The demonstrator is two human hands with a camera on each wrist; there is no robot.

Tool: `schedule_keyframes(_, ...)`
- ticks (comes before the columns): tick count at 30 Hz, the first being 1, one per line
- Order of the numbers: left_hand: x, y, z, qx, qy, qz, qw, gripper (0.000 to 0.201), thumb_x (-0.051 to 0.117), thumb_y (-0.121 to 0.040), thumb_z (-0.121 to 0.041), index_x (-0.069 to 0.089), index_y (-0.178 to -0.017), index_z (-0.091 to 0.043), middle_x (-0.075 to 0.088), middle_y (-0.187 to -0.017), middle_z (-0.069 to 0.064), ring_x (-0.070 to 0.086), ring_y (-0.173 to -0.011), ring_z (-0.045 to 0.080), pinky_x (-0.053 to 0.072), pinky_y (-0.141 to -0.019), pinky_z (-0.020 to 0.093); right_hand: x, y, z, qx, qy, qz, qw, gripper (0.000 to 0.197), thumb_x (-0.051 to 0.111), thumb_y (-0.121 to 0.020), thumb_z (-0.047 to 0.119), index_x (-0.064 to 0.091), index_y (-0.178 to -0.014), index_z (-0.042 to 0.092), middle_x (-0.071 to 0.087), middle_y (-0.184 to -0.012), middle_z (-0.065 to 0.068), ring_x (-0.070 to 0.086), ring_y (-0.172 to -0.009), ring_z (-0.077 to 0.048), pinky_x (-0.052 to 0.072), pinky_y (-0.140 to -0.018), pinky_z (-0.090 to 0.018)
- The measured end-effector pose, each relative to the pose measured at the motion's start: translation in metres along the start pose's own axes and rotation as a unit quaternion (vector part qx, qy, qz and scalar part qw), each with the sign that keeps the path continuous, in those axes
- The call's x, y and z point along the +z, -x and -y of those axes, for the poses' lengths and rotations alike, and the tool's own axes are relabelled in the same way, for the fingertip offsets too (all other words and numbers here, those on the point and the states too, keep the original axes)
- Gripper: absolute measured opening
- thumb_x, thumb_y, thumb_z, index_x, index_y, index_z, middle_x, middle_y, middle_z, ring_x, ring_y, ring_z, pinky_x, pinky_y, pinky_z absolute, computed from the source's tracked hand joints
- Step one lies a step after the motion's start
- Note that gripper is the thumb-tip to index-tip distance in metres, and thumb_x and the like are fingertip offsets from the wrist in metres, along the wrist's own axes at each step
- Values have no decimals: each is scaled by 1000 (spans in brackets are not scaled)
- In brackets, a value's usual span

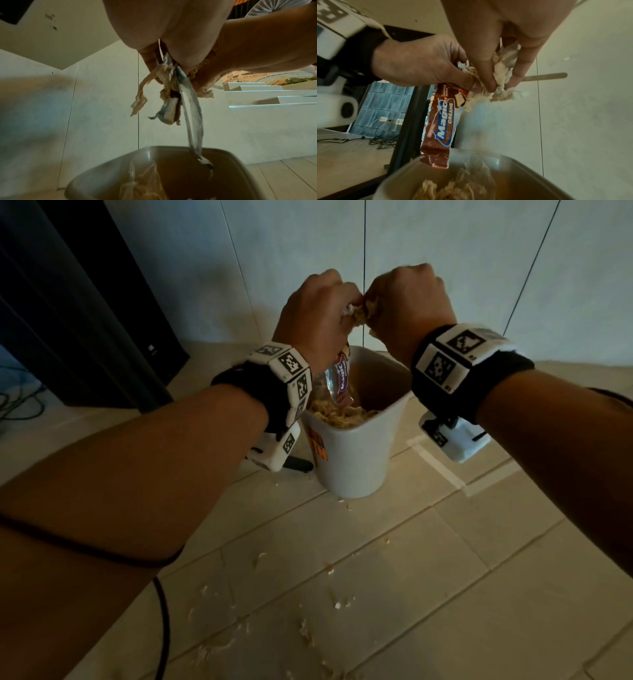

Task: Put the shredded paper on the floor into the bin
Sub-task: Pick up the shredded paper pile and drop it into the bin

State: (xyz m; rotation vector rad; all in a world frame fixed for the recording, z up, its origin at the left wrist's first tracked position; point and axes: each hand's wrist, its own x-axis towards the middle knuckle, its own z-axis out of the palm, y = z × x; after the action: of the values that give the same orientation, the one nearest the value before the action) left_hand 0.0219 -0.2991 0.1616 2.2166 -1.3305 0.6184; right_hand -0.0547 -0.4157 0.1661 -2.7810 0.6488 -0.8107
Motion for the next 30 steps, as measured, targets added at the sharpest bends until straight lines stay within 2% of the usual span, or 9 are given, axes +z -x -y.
schedule_keyframes(4, 30, 8, 14, -19, 1, 34, 999, 17, 60, -91, -18, 70, -105, -14, 61, -104, 9, 59, -99, 28, 49, -81, 38, 29, 1, -6, 6, -7, 44, 999, 28, 54, -91, 13, 69, -114, 14, 63, -115, -18, 58, -109, -40, 45, -84, -38)
schedule_keyframes(9, 58, 22, 25, -49, -4, 106, 993, 19, 62, -89, -18, 67, -107, -16, 61, -104, 9, 60, -99, 31, 42, -74, 31, 60, 9, -14, 4, -37, 123, 992, 33, 63, -87, 23, 65, -120, 16, 59, -120, -16, 55, -111, -35, 42, -88, -36)
schedule_keyframes(13, 64, 30, 28, -43, -10, 212, 976, 35, 65, -84, -25, 61, -118, -20, 65, -112, 8, 62, -105, 31, 39, -75, 30, 71, 8, -11, -8, 31, 259, 965, 69, 80, -74, 28, 51, -136, 22, 57, -131, -13, 52, -119, -35, 44, -96, -42)
schedule_keyframes(16, 58, 32, 33, -54, 6, 260, 964, 51, 76, -76, -34, 60, -124, -26, 64, -119, 3, 59, -110, 26, 39, -78, 28, 65, 9, -7, -22, 76, 295, 952, 89, 86, -65, 33, 42, -143, 28, 55, -135, -10, 49, -124, -34, 43, -99, -44)
schedule_keyframes(21, 29, 44, 36, -66, 87, 248, 963, 47, 68, -84, -33, 57, -130, -32, 63, -126, -1, 59, -113, 20, 50, -94, 34, 33, 31, 3, -45, 55, 252, 965, 80, 80, -73, 32, 41, -143, 26, 53, -135, -10, 48, -124, -32, 42, -100, -44)
schedule_keyframes(23, 14, 57, 42, -69, 124, 202, 969, 47, 64, -89, -25, 54, -135, -27, 59, -134, 1, 56, -119, 18, 49, -93, 24, 19, 52, 9, -42, -35, 197, 979, 71, 73, -81, 26, 39, -144, 27, 50, -137, -9, 48, -124, -29, 41, -100, -40)
schedule_keyframes(25, 1, 80, 53, -78, 153, 152, 973, 48, 61, -90, -16, 54, -137, -24, 55, -139, -1, 51, -126, 12, 39, -90, 6, 9, 80, 15, -62, -110, 124, 984, 57, 66, -88, 24, 44, -141, 25, 53, -133, -7, 52, -118, -23, 41, -96, -32)
schedule_keyframes(27, -7, 111, 69, -114, 161, 134, 971, 49, 58, -90, -11, 54, -137, -23, 53, -140, -5, 47, -127, 6, 29, -90, -4, 7, 113, 23, -97, -167, 65, 979, 43, 62, -90, 22, 54, -132, 21, 59, -124, -4, 56, -106, -13, 41, -90, -23)
schedule_keyframes(30, -10, 171, 92, -186, 150, 190, 952, 50, 55, -91, -6, 51, -140, -19, 49, -142, -4, 43, -131, 8, 26, -97, 2, 25, 162, 30, -120, -229, 79, 963, 26, 57, -94, 20, 61, -120, 21, 61, -117, 2, 56, -98, -6, 48, -85, -25)
